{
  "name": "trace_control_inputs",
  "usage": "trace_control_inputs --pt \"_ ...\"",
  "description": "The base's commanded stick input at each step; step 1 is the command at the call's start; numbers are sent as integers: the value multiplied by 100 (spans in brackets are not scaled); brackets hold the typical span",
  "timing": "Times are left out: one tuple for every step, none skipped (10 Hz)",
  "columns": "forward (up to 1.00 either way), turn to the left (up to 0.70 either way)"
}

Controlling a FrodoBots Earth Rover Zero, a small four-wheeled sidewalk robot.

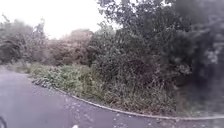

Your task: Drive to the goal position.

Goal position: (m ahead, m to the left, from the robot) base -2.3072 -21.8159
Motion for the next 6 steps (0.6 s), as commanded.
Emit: trace_control_inputs --pt "0 -85" --pt "0 -85" --pt "0 -85" --pt "0 -85" --pt "0 -85" --pt "0 -85"
